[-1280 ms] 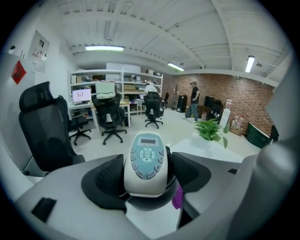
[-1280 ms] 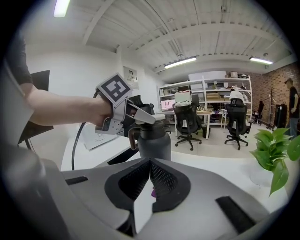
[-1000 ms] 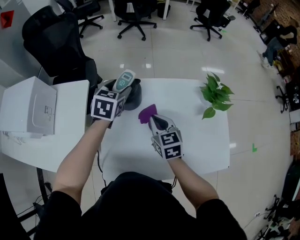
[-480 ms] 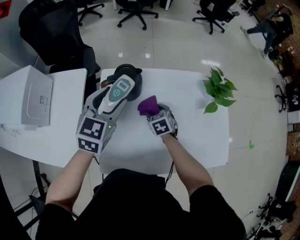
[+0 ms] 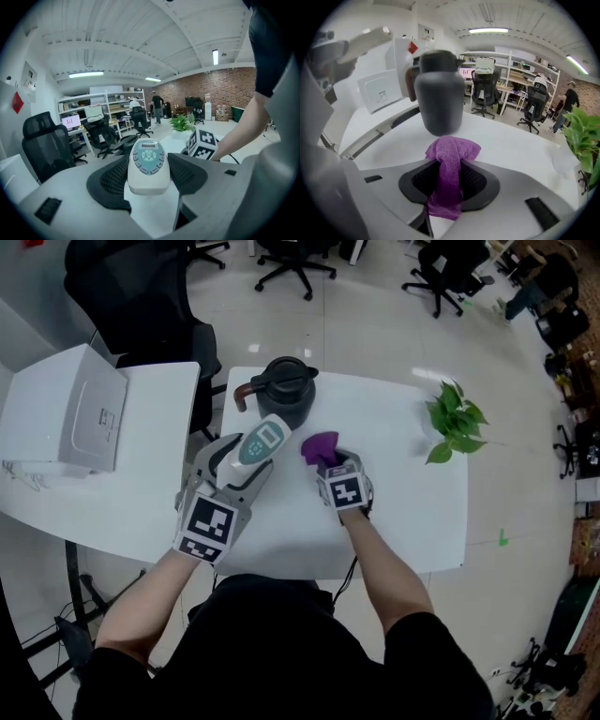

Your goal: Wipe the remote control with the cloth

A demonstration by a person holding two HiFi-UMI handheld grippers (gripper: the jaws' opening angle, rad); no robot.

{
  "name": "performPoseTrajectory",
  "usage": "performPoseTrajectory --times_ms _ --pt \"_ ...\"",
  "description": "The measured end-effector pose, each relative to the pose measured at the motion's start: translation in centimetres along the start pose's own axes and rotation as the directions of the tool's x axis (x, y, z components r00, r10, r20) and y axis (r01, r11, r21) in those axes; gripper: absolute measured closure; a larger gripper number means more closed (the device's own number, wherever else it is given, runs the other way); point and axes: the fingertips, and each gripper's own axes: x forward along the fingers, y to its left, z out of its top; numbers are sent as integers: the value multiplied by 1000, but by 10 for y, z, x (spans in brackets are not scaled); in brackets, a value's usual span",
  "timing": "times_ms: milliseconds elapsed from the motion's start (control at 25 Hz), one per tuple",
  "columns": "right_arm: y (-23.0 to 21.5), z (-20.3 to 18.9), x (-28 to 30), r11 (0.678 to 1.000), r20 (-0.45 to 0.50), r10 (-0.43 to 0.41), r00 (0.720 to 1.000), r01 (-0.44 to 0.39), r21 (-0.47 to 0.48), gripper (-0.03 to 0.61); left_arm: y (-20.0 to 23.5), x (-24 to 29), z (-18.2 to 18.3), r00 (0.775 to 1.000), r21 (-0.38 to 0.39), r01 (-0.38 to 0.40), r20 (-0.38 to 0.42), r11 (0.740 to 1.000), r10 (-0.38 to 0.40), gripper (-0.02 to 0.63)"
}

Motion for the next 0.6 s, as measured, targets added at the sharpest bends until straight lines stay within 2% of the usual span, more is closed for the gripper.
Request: performPoseTrajectory --times_ms 160,280,400,480,600 --pt "31 23 -66 1000 163 3 987 -7 25 449 -11 -18 -26 1000 19 23 5 1000 -23 362" --pt "69 53 -130 1000 292 -7 956 0 23 449 -21 -39 -43 999 70 43 6 997 -43 362" --pt "122 81 -187 1000 390 20 921 -10 -29 449 -34 -60 -59 998 126 66 10 990 -68 362" --pt "163 90 -211 996 419 68 906 -40 -74 449 -43 -74 -69 996 162 82 11 983 -85 362" --pt "227 88 -224 983 394 160 905 -110 -149 449 -59 -95 -79 993 215 108 17 971 -114 362"
